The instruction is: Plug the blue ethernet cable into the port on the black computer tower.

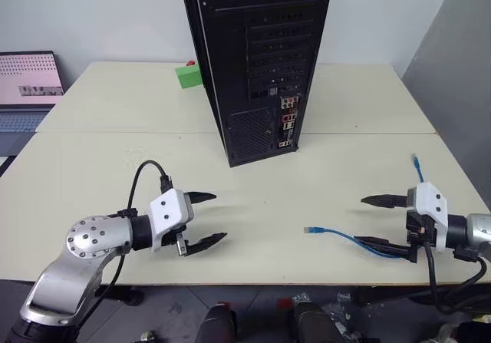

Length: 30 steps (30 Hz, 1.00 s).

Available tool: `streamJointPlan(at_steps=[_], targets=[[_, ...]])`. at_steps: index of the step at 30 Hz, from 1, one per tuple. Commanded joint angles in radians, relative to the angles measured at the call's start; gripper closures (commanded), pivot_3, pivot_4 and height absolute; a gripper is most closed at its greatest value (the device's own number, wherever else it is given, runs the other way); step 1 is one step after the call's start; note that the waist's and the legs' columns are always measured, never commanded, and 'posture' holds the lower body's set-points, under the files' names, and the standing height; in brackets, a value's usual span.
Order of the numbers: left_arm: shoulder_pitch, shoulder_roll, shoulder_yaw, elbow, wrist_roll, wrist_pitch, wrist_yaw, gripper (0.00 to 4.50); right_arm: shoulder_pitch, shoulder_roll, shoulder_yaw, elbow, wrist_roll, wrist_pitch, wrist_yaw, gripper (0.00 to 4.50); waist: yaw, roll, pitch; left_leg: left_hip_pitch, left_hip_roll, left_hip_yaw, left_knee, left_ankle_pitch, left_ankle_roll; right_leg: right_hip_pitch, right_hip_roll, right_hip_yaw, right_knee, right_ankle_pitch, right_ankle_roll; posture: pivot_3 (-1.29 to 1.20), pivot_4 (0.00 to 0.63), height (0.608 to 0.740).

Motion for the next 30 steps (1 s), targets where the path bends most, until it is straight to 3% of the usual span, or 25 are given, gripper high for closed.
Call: streamJointPlan(at_steps=[1, 14, 30], targets=[[-0.008, 0.004, -0.001, -0.047, -0.038, 0.001, -0.020, 0.01, -0.025, -0.007, 0.009, -0.030, -0.010, -0.010, 0.005, 0.00, 0.000, 0.000, 0.000, 0.000, 0.000, 0.000, 0.000, 0.000, 0.000, 0.000, 0.000, 0.000, 0.000, 0.000, 0.000, 0.00, 0.150, 0.740], [-0.003, 0.016, -0.070, -0.099, 0.010, -0.003, -0.023, 0.01, -0.105, 0.055, 0.225, -0.023, -0.147, 0.033, -0.090, 0.00, 0.001, 0.000, 0.000, 0.000, 0.000, 0.000, 0.000, 0.000, 0.000, 0.000, 0.000, 0.000, 0.000, 0.000, -0.001, 0.00, 0.150, 0.740], [-0.069, 0.000, -0.146, -0.105, 0.027, -0.005, -0.026, 0.01, -0.202, 0.171, 0.354, 0.145, -0.270, -0.050, -0.103, 0.00, -0.001, -0.001, 0.000, 0.000, 0.000, 0.000, 0.000, 0.000, 0.000, 0.000, 0.000, 0.000, 0.000, 0.000, -0.001, 0.00, 0.150, 0.740]])
